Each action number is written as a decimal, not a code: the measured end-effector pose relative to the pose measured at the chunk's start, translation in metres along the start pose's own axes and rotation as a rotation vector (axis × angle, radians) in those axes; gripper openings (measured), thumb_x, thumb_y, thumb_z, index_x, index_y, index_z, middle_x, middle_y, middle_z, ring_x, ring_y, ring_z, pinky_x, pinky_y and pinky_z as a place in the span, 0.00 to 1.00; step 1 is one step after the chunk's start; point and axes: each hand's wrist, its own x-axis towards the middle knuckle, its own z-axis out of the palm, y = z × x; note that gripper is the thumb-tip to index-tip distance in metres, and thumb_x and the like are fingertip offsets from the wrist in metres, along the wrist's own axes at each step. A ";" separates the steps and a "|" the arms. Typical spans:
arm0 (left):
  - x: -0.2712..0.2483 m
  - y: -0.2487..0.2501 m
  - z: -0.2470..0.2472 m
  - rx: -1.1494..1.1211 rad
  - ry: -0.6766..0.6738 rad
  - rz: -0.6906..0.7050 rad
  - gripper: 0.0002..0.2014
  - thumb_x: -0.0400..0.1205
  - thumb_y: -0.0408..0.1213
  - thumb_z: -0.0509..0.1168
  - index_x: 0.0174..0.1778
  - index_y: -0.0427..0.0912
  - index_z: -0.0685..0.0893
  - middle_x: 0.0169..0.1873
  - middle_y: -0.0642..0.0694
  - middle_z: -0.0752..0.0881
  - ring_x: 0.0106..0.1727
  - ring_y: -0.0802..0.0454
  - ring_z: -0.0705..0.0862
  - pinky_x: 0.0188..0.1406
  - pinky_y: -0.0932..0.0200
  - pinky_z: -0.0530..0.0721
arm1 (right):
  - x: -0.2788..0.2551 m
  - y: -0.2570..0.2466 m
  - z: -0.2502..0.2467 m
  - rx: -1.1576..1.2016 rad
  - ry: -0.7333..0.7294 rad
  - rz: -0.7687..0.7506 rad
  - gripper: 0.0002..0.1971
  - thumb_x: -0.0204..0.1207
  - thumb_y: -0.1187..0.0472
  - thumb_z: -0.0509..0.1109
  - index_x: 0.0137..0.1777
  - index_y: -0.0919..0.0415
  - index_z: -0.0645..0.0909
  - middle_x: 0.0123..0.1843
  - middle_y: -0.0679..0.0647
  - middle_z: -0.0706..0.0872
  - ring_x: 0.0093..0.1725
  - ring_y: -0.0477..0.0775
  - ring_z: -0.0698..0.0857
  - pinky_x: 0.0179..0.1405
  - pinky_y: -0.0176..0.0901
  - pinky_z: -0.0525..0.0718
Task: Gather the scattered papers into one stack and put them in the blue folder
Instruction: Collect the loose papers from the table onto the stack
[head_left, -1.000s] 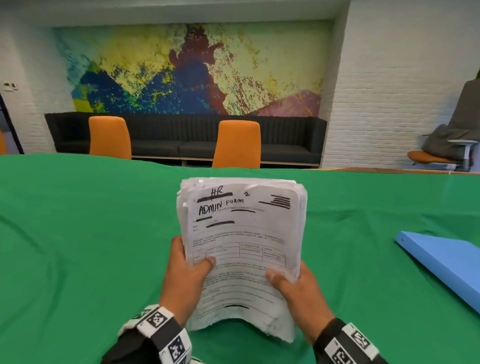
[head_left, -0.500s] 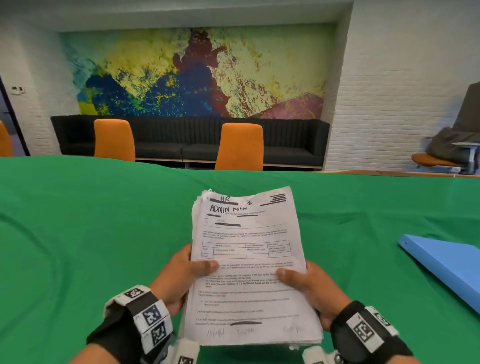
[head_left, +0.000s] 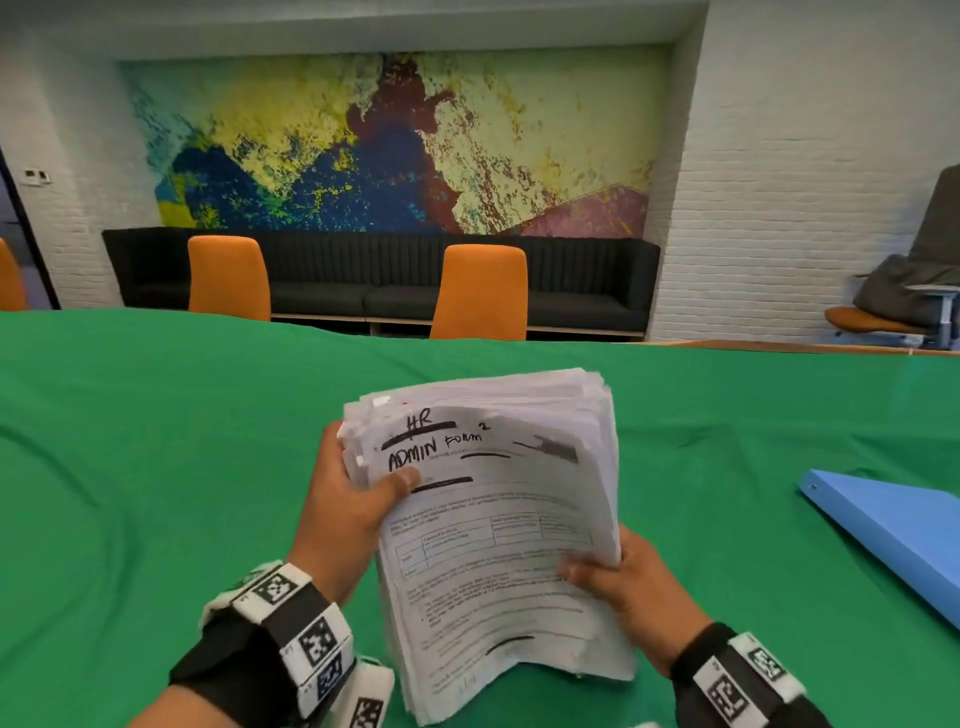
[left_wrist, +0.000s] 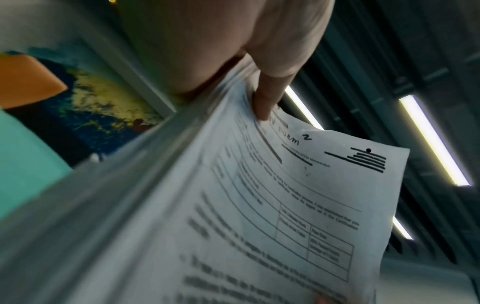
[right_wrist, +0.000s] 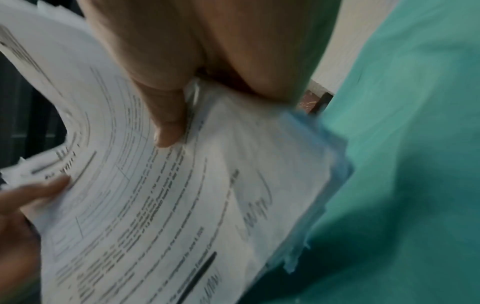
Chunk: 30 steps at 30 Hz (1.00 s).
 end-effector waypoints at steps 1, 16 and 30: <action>-0.002 0.003 0.002 0.028 0.013 0.047 0.24 0.78 0.21 0.71 0.63 0.49 0.75 0.52 0.40 0.89 0.49 0.43 0.93 0.43 0.49 0.92 | -0.001 0.002 0.002 -0.023 0.005 -0.015 0.13 0.76 0.71 0.76 0.61 0.65 0.85 0.57 0.58 0.95 0.57 0.63 0.93 0.61 0.59 0.91; -0.007 0.031 -0.007 0.564 -0.131 0.531 0.38 0.73 0.51 0.78 0.76 0.70 0.68 0.63 0.49 0.77 0.57 0.53 0.87 0.41 0.48 0.94 | -0.013 -0.112 -0.015 -0.732 0.186 -0.642 0.46 0.76 0.59 0.79 0.83 0.24 0.57 0.65 0.44 0.82 0.62 0.41 0.81 0.68 0.43 0.81; -0.006 0.039 -0.010 0.731 -0.148 0.699 0.22 0.73 0.54 0.73 0.63 0.54 0.85 0.51 0.49 0.75 0.52 0.56 0.81 0.42 0.55 0.89 | -0.006 -0.098 -0.021 -0.806 0.188 -0.791 0.25 0.76 0.56 0.77 0.72 0.34 0.80 0.59 0.43 0.80 0.61 0.44 0.83 0.60 0.38 0.83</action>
